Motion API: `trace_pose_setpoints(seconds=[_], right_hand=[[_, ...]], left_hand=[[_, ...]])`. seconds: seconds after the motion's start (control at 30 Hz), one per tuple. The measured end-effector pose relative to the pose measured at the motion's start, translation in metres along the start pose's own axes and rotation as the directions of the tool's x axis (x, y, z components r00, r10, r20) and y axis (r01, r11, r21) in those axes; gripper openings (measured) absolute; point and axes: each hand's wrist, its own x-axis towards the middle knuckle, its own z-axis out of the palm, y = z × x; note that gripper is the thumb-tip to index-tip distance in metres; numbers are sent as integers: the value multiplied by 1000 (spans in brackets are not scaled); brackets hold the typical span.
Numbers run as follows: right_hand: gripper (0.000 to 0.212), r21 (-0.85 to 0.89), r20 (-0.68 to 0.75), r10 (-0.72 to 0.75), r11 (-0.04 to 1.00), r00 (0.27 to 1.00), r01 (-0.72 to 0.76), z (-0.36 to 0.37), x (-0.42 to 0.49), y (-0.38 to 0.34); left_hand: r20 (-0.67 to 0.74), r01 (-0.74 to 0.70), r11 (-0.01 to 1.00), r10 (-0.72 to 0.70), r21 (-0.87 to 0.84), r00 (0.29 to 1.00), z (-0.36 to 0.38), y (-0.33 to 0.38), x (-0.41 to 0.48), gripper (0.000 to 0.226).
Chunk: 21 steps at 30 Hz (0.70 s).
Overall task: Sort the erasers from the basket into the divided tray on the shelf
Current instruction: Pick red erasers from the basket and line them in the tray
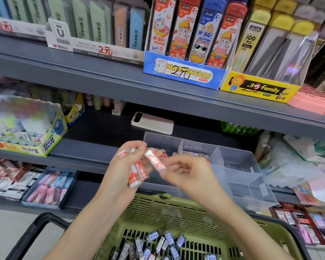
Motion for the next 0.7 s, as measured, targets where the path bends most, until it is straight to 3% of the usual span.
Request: trace_pose_setpoints(seconds=[0.13,0.27,0.4,0.53,0.7], right_hand=[[8,139,-192,176,979,965,-151,-50,1,20],[21,-29,-302,252,962,920,-273,-80,26,41],[25,-201,-242,285,920,927,-336,-73,61,51],[37,-461,-243,376,767,894,-448,-60,79,53],[26,-583,-113,485,674,867,-453,-55,88,54]], left_hand=[[-40,-4,994,9,109,999,3,-4,4,5],[-28,26,987,-22,158,999,13,-13,2,6],[-23,43,990,-40,133,999,16,-19,0,9],[-25,48,992,-45,119,999,15,-17,1,4],[-47,76,993,-71,91,996,15,-18,3,8]])
